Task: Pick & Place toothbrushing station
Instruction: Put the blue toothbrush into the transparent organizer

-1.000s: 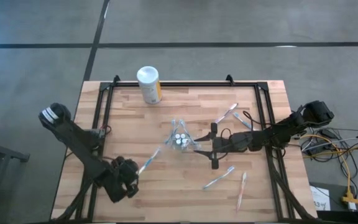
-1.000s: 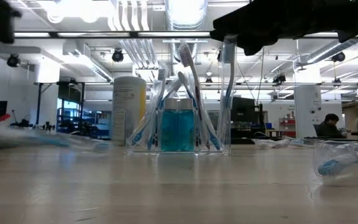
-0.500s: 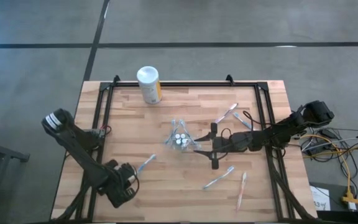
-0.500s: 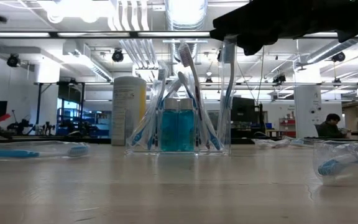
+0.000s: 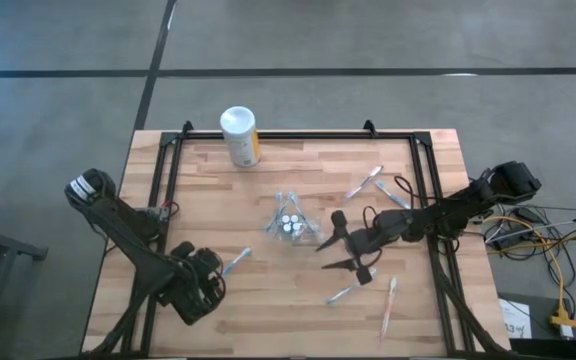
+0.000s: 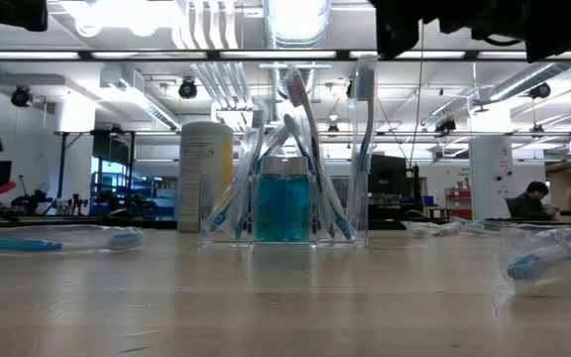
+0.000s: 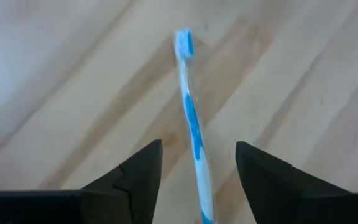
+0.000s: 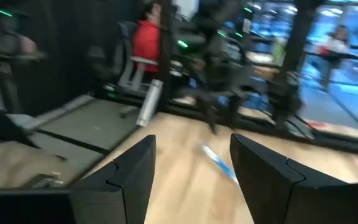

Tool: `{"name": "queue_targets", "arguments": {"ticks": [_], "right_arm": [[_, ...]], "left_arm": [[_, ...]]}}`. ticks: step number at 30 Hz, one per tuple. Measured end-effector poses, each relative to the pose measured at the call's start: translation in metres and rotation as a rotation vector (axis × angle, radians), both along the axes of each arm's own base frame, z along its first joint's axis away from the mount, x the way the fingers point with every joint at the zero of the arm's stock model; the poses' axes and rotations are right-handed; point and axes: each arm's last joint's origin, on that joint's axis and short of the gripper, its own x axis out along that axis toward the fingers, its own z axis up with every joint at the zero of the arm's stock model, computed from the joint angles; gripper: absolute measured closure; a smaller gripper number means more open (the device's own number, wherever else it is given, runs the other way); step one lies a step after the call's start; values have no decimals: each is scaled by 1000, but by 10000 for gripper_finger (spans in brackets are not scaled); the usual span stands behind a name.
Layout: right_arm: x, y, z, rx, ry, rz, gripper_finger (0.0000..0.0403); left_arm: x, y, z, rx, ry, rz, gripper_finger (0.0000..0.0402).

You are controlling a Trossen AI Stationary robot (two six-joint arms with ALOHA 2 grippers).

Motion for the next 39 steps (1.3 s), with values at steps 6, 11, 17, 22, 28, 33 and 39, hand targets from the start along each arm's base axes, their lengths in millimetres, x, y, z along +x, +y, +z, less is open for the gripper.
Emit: {"name": "queue_targets", "arguments": {"ticks": [6,11,17,22,28,33,39], "right_arm": [[-3,3,3,18,-20,119,199],[-5,3,2,25,-38,159,199],[-5,1,2,22,-39,150,199],[-6,1,-1,16,-26,150,199],[-7,0,-3,14,-16,148,199],[-7,-1,-3,18,-14,143,199],[-7,-2,-4,21,-11,142,199]], "left_arm": [[6,10,-3,92,-44,6,191],[14,20,-13,84,-41,31,190],[28,37,-27,30,-4,12,177],[32,51,-42,-43,46,22,168],[41,53,-54,-158,-10,-49,167],[36,57,-69,-132,30,-39,168],[35,58,-88,-85,75,6,168]]}}
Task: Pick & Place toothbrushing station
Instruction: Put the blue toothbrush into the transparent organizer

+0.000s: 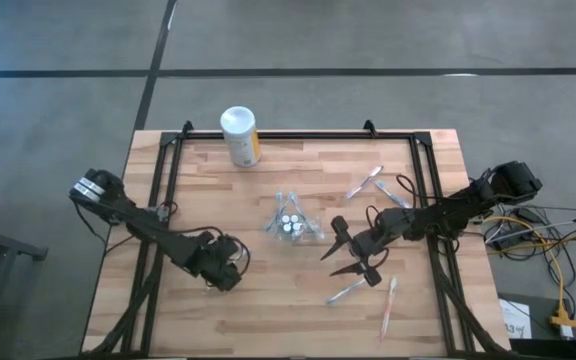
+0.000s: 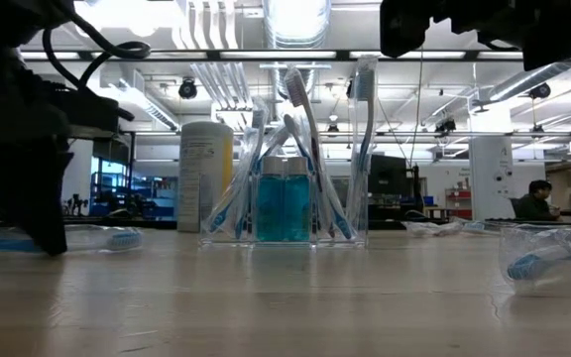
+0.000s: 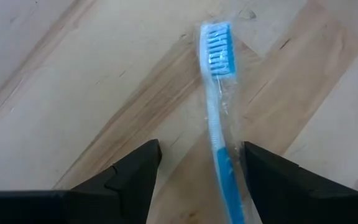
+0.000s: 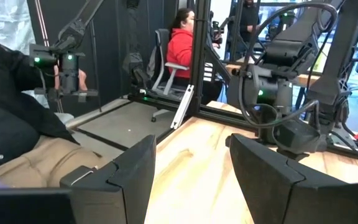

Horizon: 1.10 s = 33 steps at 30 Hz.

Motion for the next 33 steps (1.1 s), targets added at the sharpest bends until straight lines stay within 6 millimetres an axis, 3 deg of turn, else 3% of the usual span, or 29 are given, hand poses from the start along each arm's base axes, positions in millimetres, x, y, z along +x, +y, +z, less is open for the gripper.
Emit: {"name": "queue_targets", "arguments": {"ticks": [6,15,33], "right_arm": [[0,0,0,6,4,0,199],[0,0,0,35,20,-1,199],[0,0,-2,33,28,-3,199]], "left_arm": [[2,-1,-16,34,49,7,198],[2,-6,-23,109,3,33,379],[-20,-32,6,208,-252,-20,400]]}}
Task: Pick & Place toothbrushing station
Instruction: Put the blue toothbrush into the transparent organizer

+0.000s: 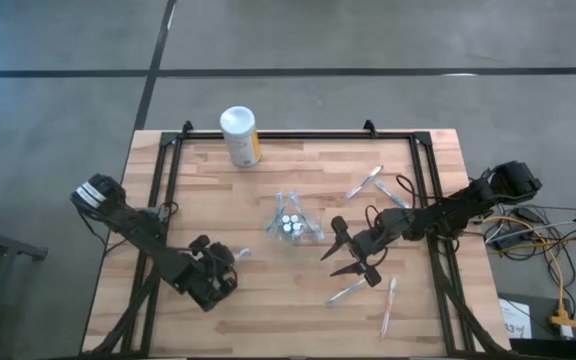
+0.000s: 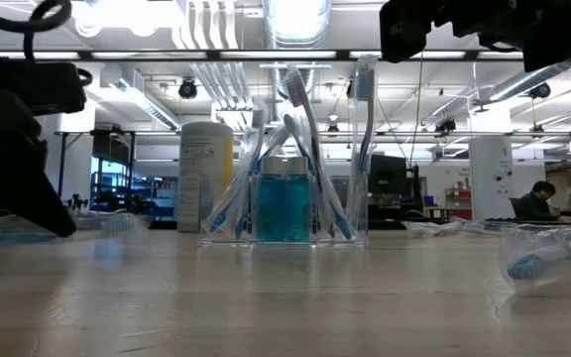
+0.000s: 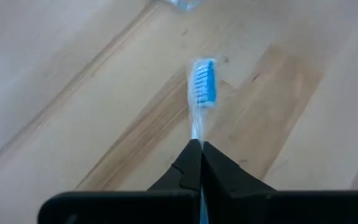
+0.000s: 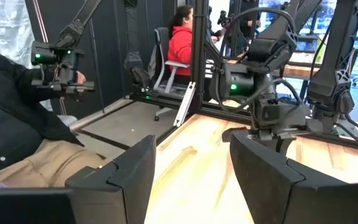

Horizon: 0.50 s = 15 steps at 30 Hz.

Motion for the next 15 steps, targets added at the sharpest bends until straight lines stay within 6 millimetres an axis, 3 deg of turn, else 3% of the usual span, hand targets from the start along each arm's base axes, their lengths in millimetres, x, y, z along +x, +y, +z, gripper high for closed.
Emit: {"name": "queue_targets", "arguments": {"ticks": [15], "right_arm": [[0,0,0,5,1,0,199]], "left_arm": [[9,-29,42,147,-190,-123,401]]}}
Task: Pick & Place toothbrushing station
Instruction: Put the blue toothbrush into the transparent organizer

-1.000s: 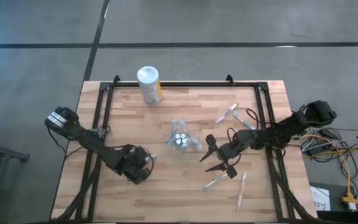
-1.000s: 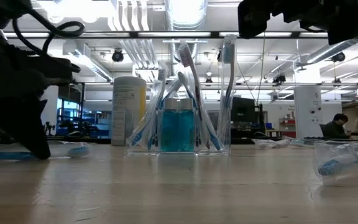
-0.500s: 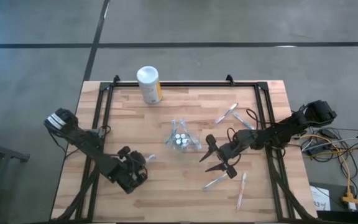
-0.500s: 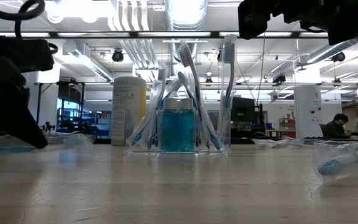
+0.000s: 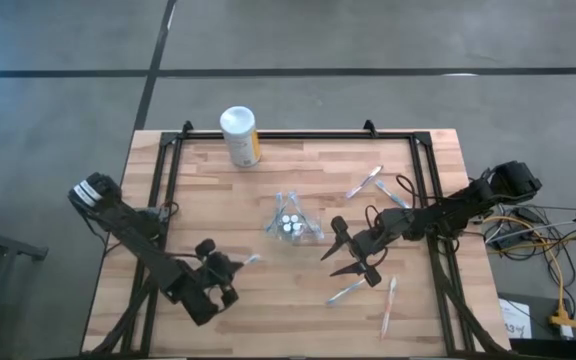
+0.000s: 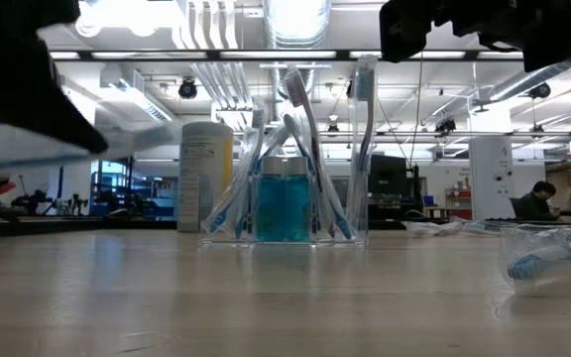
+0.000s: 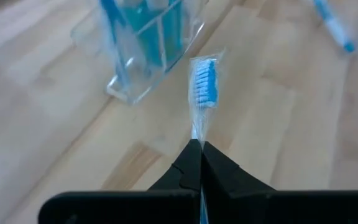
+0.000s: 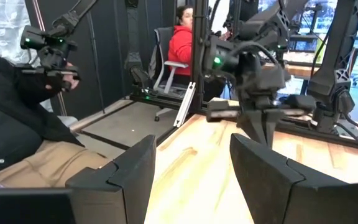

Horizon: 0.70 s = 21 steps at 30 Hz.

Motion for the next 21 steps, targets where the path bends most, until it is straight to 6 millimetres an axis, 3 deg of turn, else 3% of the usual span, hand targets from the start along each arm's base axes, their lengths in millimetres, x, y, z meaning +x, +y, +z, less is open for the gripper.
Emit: {"name": "queue_targets", "arguments": {"ticks": [8,21], "right_arm": [[0,0,1,1,-4,0,199],[1,0,1,-3,-8,0,199]], "left_arm": [[-2,-9,27,67,-80,-18,401],[-25,-24,45,227,-284,-30,401]]}}
